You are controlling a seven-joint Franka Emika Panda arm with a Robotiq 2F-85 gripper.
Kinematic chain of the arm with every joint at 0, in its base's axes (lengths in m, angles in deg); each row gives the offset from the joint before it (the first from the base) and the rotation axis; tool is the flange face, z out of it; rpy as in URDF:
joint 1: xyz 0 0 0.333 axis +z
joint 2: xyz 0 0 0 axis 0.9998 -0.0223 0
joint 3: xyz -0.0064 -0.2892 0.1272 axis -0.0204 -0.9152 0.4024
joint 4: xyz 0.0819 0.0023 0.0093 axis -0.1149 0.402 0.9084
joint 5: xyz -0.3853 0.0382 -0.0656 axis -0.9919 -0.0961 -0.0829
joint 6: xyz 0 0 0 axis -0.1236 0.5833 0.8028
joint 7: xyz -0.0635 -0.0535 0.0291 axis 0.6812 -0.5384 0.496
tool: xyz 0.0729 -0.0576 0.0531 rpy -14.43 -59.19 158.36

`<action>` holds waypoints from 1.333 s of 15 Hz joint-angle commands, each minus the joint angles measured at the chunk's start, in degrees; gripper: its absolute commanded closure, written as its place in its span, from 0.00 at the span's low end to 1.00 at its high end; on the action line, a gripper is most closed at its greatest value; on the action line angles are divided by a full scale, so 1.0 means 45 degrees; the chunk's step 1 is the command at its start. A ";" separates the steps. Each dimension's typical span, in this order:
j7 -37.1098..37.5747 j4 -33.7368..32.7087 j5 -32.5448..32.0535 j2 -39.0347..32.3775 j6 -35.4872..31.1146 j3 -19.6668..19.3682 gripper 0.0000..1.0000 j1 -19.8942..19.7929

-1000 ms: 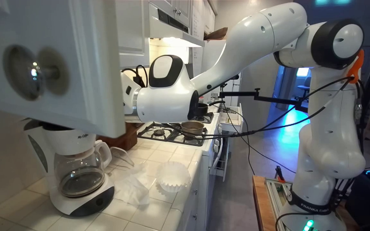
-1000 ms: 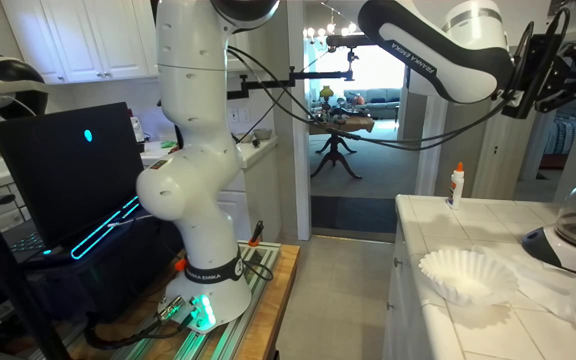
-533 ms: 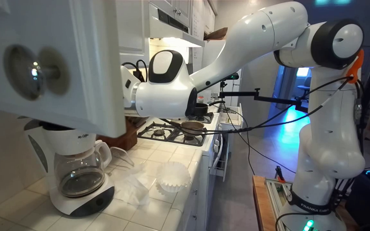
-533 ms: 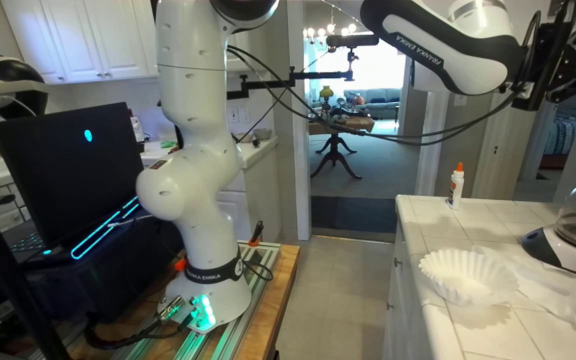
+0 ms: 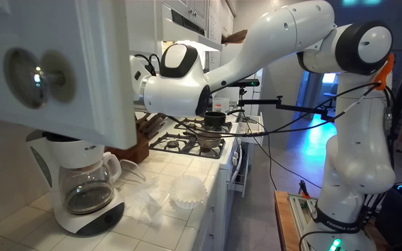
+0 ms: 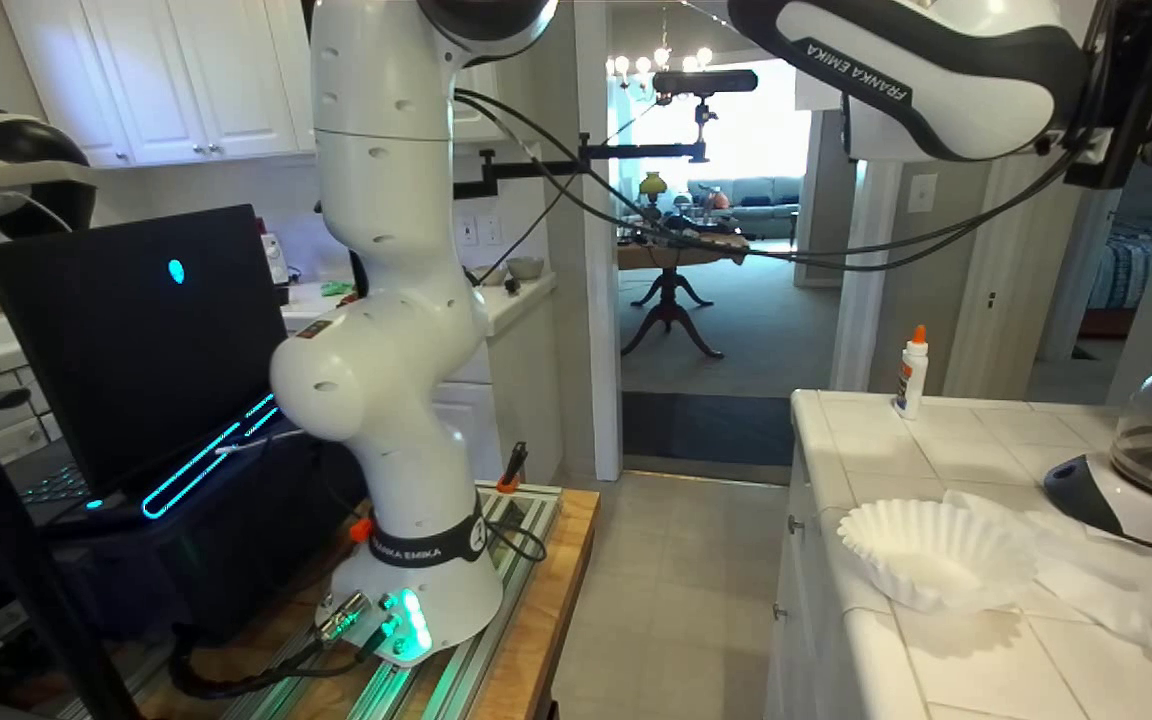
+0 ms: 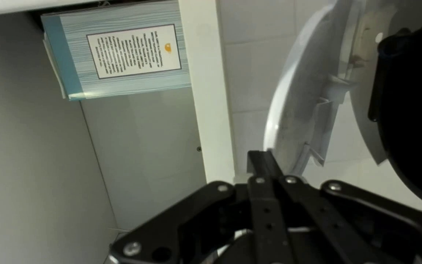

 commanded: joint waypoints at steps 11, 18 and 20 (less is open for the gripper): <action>-0.0556 0.0056 0.0776 0.0266 -0.0661 -0.0102 1.00 -0.0151; -0.0313 0.2018 0.1092 0.2043 -0.3620 0.0023 1.00 -0.0158; -0.0282 0.2602 0.1360 0.2615 -0.4450 -0.0080 0.74 -0.0238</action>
